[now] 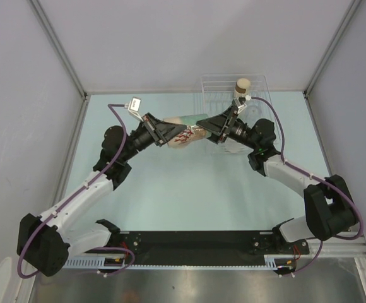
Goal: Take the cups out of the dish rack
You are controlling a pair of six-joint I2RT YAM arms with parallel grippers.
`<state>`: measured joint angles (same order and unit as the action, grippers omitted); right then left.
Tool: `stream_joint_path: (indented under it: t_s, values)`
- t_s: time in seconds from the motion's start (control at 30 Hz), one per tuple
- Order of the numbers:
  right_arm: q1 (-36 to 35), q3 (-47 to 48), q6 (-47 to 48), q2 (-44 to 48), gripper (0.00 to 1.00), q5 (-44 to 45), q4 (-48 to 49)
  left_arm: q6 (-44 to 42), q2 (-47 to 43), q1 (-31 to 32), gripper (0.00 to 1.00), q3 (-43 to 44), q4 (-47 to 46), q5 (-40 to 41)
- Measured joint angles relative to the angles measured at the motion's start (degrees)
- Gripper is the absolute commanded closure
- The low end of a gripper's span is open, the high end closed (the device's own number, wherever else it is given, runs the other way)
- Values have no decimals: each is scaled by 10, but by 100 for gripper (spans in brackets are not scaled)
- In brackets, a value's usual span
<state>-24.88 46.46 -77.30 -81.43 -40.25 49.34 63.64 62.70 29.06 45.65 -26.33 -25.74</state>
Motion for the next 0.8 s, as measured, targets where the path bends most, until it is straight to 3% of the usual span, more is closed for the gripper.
stream_joint_path:
  t_s: [0.1, 0.13, 0.17, 0.23, 0.27, 0.53, 0.8]
  values:
    - [0, 2, 0, -1, 100, 0, 2, -2, 0, 0, 100, 0, -2, -1]
    - [0, 2, 0, -2, 92, 0, 2, -3, 0, 0, 100, 0, 0, 0]
    - [0, 2, 0, -3, 53, 0, 2, -3, 0, 0, 100, 0, 2, 0]
    - [0, 3, 3, -3, 10, -2, -6, -7, -1, -1, 100, 0, 12, 2]
    - [0, 7, 7, -3, 0, -4, -18, -8, -2, -1, 100, 0, 20, 5]
    - [-8, 64, 110, 20, 0, -7, -225, -63, -10, 6, 100, 30, 118, 12]
    - [1, 178, 196, 72, 0, 18, -413, -127, 3, 19, 100, 183, 282, 24]
